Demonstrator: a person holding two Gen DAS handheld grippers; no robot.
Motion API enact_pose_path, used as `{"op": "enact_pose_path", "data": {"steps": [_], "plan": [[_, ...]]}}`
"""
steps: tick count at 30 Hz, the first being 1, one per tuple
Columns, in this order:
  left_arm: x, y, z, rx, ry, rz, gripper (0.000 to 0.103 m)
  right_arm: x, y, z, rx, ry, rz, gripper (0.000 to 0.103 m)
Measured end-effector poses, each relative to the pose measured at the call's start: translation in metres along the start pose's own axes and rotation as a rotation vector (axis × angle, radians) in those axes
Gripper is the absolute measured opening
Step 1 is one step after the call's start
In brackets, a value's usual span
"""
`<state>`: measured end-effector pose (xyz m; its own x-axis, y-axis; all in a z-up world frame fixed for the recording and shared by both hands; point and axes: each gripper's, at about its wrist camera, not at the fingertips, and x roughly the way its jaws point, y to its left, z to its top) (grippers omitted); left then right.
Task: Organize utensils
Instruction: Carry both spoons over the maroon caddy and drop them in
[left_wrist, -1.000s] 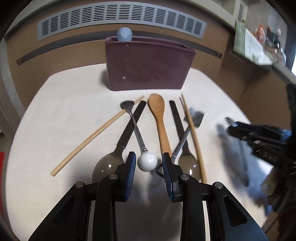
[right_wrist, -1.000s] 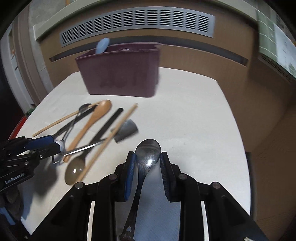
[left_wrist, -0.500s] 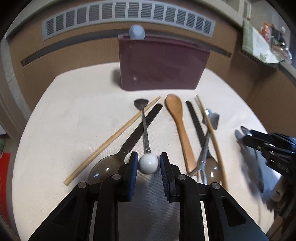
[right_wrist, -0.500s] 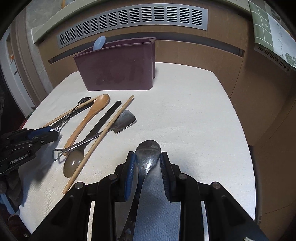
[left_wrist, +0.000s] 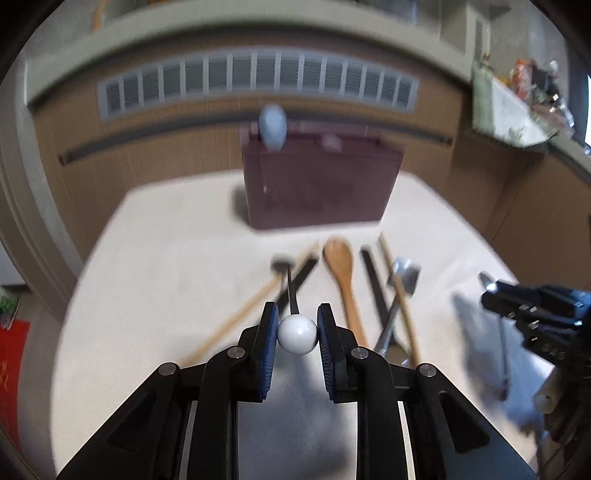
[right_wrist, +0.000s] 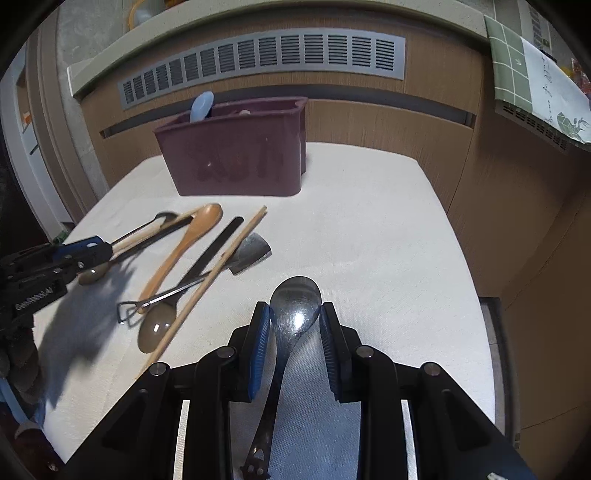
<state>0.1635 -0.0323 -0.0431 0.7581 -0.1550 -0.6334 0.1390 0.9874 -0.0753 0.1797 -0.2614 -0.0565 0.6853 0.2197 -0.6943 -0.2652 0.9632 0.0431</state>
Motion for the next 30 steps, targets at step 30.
{"op": "enact_pose_path", "data": {"steps": [30], "plan": [[-0.121, 0.027, 0.193, -0.01, -0.399, -0.16, 0.022, -0.11, 0.021, 0.161, -0.094, -0.421, 0.034, 0.025]]}}
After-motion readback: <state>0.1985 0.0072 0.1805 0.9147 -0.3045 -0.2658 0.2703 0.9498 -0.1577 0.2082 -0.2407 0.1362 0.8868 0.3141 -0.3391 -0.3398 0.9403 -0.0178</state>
